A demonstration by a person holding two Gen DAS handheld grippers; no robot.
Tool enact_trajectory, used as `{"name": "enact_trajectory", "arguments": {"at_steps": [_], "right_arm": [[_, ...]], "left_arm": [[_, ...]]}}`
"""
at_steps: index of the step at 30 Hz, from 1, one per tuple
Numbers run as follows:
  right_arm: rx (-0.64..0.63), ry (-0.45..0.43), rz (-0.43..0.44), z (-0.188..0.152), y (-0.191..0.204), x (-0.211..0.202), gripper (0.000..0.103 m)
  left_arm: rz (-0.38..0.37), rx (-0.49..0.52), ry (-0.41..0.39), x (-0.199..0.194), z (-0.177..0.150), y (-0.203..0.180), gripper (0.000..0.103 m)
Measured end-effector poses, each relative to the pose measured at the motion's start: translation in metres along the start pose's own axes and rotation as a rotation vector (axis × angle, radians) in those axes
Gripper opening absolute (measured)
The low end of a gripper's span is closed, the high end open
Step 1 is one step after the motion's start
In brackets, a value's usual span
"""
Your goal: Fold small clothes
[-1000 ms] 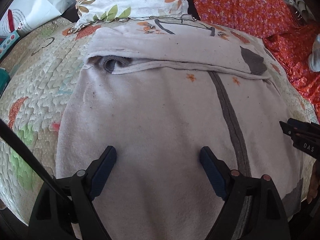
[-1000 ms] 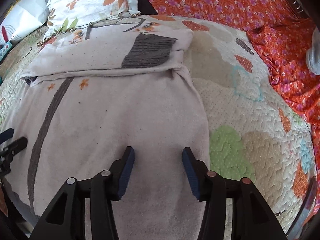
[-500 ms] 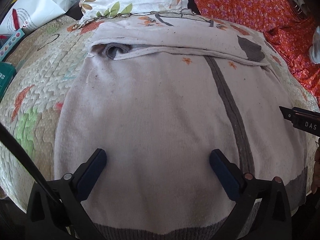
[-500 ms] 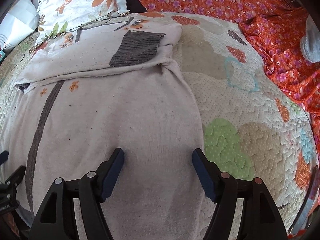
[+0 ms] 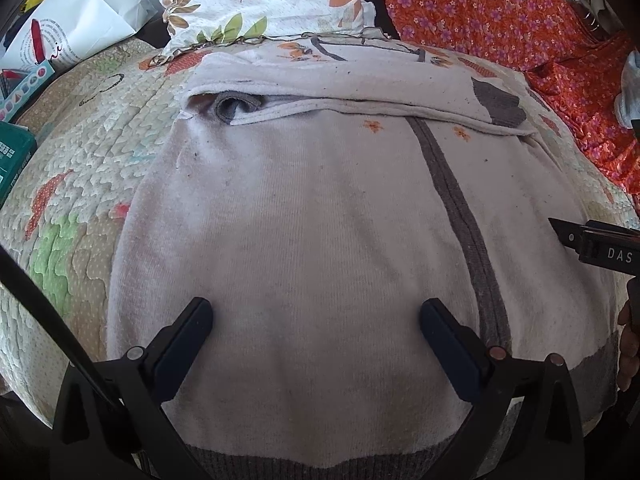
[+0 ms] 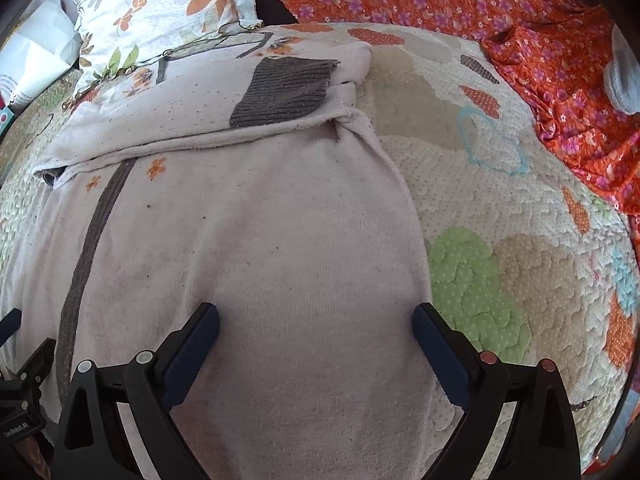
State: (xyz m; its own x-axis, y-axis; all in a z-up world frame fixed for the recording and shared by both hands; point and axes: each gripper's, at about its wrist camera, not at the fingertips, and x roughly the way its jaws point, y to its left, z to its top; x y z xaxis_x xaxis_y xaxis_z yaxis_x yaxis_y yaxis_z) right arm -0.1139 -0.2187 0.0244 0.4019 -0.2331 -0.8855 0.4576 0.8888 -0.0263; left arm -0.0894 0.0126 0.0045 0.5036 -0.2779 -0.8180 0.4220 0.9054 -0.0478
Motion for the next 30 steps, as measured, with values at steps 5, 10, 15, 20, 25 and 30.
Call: {"name": "enact_trajectory", "arguments": {"at_steps": [5, 10, 15, 20, 25, 30], "right_arm": [[0.001, -0.01, -0.016, -0.0012, 0.0038, 0.0014, 0.102], [0.015, -0.014, -0.02, -0.0022, 0.0038, 0.0012, 0.102], [0.03, -0.021, -0.028, -0.0038, 0.0043, 0.0005, 0.102], [0.051, -0.026, -0.025, -0.0043, 0.0044, 0.0, 0.102], [0.056, -0.037, -0.032, -0.0056, 0.0055, -0.0004, 0.102], [0.054, -0.039, -0.035, -0.0058, 0.006, -0.0004, 0.102]], "left_arm": [[0.001, 0.007, -0.005, -0.0004, -0.0009, 0.0004, 0.103], [0.0, 0.007, -0.008, -0.0007, -0.0014, 0.0, 0.103], [0.004, 0.008, -0.024, -0.0014, -0.0029, -0.0013, 0.103], [0.005, 0.008, -0.025, -0.0016, -0.0032, -0.0014, 0.103], [0.005, 0.007, -0.027, -0.0019, -0.0031, -0.0014, 0.103], [0.005, 0.009, -0.03, -0.0027, -0.0031, -0.0017, 0.103]]}}
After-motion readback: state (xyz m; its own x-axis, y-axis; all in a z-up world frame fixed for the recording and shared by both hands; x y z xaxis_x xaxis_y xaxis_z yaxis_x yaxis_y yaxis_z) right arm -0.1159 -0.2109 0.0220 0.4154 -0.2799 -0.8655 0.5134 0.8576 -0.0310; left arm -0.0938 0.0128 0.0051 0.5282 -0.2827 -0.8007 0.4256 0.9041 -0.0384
